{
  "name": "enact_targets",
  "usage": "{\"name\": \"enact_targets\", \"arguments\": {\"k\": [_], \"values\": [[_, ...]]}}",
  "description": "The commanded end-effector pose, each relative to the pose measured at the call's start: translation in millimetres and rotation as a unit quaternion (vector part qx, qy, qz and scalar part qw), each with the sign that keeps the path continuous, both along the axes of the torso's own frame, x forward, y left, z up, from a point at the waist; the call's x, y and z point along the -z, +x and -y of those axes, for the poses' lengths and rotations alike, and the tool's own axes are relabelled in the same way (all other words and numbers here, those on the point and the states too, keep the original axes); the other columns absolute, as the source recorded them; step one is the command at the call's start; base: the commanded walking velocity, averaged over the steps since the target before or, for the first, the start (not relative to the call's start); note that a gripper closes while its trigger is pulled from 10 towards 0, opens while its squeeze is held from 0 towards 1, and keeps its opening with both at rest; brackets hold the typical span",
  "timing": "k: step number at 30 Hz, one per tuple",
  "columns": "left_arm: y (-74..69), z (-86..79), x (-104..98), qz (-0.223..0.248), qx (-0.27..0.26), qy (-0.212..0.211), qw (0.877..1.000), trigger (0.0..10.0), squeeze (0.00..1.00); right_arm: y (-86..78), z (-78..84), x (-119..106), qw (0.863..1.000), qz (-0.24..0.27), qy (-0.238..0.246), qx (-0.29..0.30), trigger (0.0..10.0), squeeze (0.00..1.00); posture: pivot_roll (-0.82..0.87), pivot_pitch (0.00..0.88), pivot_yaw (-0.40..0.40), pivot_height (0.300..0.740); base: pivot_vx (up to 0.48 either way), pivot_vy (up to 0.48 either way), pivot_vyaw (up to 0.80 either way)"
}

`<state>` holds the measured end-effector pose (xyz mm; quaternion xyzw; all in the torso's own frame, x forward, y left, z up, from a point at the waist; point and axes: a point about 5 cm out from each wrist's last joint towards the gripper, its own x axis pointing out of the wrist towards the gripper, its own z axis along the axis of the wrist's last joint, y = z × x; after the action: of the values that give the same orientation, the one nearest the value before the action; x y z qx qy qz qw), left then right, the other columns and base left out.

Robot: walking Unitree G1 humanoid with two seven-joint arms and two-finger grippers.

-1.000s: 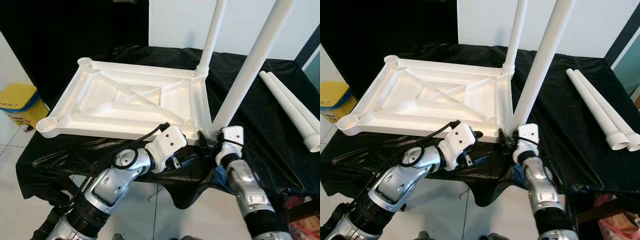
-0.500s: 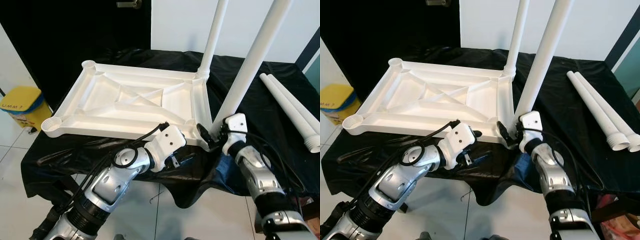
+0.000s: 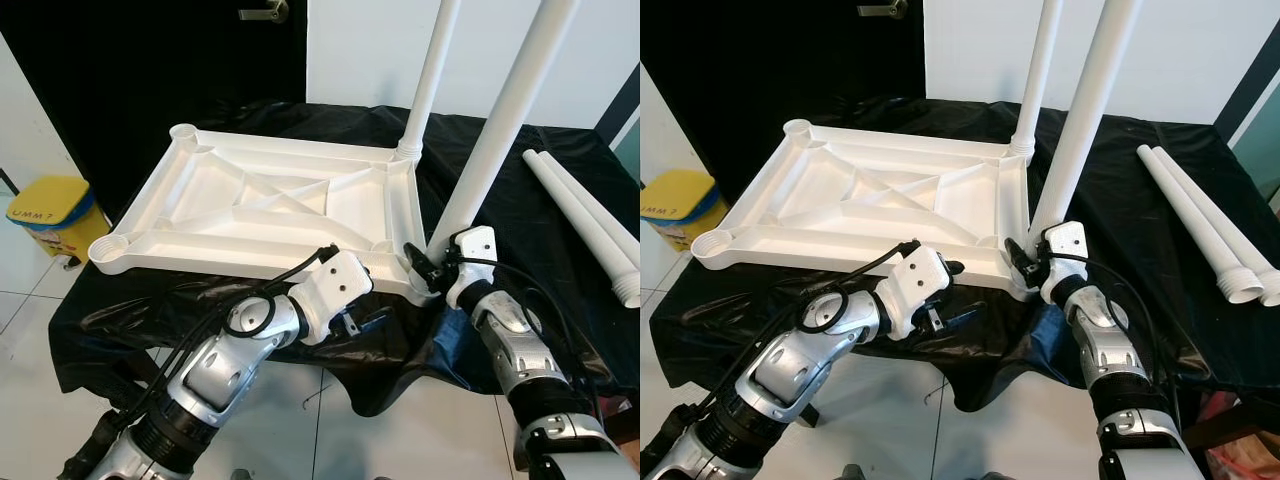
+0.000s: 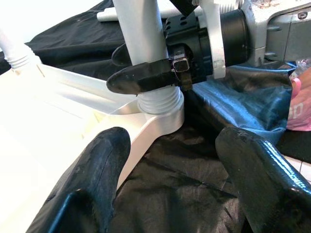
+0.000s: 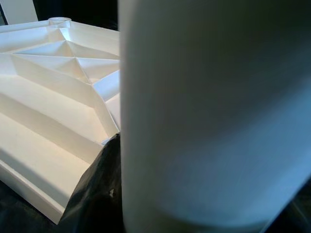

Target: Building children table

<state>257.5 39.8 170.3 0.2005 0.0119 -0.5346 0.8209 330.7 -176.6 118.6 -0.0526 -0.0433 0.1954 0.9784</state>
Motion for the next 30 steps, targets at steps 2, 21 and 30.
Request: {"name": "enact_targets", "arguments": {"k": [2, 21, 30], "values": [[-4.1, 1.0, 3.3, -0.011, 0.022, 0.012, 1.000, 10.0, 0.00, -7.7, 5.4, 21.2, 0.999, -0.042, -0.016, 0.018, 10.0, 0.00, 0.04, 0.042, -0.066, 0.740, 0.000, 0.000, 0.00], [-4.1, 0.0, 1.4, -0.016, 0.007, 0.002, 1.000, 10.0, 0.00, -18.5, -27.5, 38.0, 0.944, -0.076, 0.099, 0.307, 10.0, 0.00, 0.05, 0.079, -0.079, 0.740, 0.000, 0.000, 0.00], [-3.5, -1.1, 2.6, -0.018, 0.000, 0.001, 1.000, 10.0, 0.00, -16.2, -38.5, 23.6, 0.949, -0.050, 0.111, 0.290, 10.0, 0.00, 0.03, 0.095, -0.086, 0.740, 0.000, 0.000, 0.00]]}}
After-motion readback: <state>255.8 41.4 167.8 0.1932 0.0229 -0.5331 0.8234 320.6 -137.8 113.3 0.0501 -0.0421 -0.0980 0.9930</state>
